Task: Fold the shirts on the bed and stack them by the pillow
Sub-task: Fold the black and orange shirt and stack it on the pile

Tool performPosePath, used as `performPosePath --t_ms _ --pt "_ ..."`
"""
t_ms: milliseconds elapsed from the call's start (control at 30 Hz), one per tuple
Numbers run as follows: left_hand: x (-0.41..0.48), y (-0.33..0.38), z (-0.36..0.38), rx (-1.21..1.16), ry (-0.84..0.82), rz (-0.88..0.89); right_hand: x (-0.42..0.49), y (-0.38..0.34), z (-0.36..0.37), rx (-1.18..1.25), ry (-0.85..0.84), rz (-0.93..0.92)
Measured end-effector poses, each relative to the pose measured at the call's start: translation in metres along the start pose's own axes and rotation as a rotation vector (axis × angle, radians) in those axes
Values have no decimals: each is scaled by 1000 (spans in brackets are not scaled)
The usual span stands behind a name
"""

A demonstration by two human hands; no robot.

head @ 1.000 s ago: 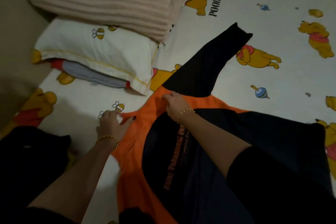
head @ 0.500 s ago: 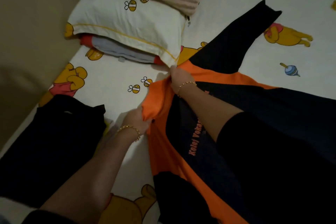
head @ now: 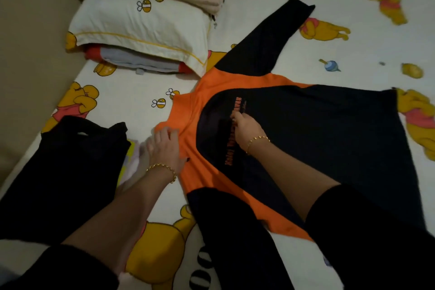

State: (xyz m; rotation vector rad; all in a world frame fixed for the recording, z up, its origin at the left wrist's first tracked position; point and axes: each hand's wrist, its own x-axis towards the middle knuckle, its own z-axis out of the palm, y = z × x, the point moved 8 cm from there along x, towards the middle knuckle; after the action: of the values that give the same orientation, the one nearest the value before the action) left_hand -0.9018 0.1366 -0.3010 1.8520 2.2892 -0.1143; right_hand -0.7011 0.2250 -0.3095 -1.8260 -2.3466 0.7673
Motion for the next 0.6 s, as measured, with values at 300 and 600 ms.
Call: performPosePath --t_ms 300,600 --pt "-96 57 34 -72 -249 286 -169 99 -5 0 -71 204" --pt "-165 89 73 377 -310 589 -278 169 12 -211 -201 126"
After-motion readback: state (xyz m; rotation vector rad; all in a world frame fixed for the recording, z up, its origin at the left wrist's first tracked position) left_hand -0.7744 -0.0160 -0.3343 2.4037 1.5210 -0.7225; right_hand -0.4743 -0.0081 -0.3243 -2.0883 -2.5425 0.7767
